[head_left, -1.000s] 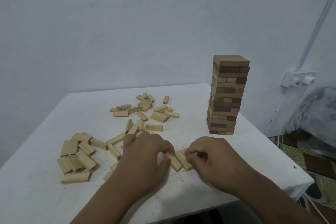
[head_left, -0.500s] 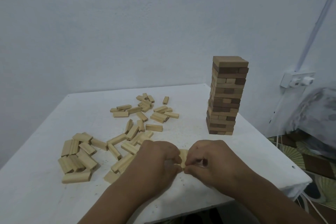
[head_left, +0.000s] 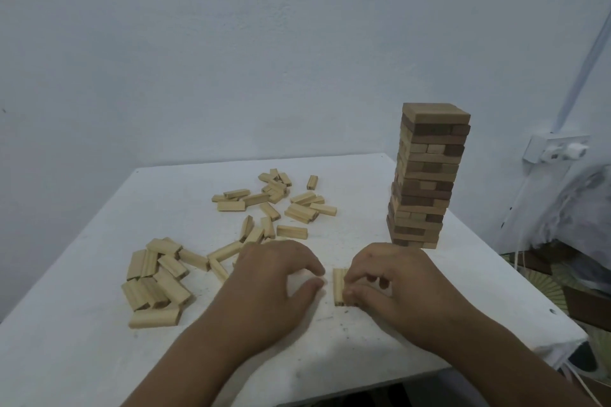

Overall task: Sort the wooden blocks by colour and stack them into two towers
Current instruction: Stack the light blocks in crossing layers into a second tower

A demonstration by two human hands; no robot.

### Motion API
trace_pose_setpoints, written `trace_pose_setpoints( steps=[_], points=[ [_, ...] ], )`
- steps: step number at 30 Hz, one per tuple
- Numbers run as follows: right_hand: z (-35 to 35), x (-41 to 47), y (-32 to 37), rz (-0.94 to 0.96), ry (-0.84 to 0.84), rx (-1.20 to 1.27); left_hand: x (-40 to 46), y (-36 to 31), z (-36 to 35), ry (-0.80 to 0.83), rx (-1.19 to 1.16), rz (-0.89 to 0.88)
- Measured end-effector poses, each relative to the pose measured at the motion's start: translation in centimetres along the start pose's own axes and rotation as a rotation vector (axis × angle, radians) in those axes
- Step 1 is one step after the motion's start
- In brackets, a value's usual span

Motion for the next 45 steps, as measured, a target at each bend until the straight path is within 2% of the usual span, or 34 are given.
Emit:
trace_pose_setpoints(
  steps=[4,8,12,18,21,23,25,29,32,37,39,42,45],
  points=[
    [-0.8,1.1,1.8,0.044,-0.008,0.022,-0.8,2.0,4.0,-0.079,-0.009,0.114],
    [-1.5,5.4,2.6,0.004,-0.083,0.088,1.3,6.0,8.6,-0.17,-0.04,0.232],
    [-3.4,13.0,1.5,-0.103,-0.019,0.054,6.7,10.5,10.7,-0.133,-0.003,0.25],
    [-6.4,22.3,-2.7,-0.309,0.082,-0.102,16.4,15.3,6.8,0.242,0.082,0.255],
    [-7.1,24.6,-4.5,-0.298,0.129,-0.171,19.4,16.7,3.3,0.376,0.118,0.21],
    [-7.5,25.5,-4.6,-0.274,0.185,-0.127,19.9,17.3,1.5,0.507,0.213,0.179],
    [-8.1,26.0,-4.0,-0.226,0.212,-0.078,19.6,17.4,1.1,0.554,0.219,0.142],
    [-8.7,25.3,-1.3,-0.076,0.197,-0.006,17.1,18.6,3.5,0.463,0.076,0.239],
    [-9.4,24.0,0.8,-0.029,0.201,0.045,13.6,18.4,5.8,0.48,0.073,0.23],
    [-10.4,21.5,4.8,0.038,0.209,0.044,7.1,17.2,8.4,0.423,-0.027,0.332],
    [-10.6,20.3,6.2,0.062,0.232,0.041,4.9,16.6,9.3,0.353,-0.03,0.353],
    [-10.6,18.7,7.1,0.041,0.262,0.028,1.9,16.6,9.8,0.201,-0.246,0.554],
    [-9.5,16.9,7.7,0.017,0.256,0.055,-1.0,16.9,10.9,0.079,-0.285,0.608]
  ],
)
Point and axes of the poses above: each hand's wrist, its own x-axis towards the middle knuckle, its own z-axis out of the back of the hand, y = z × x, the point moved 4 cm from there along x, towards the middle knuckle, and after that the axes turned 9 degrees about -x, right-handed, at the moved point
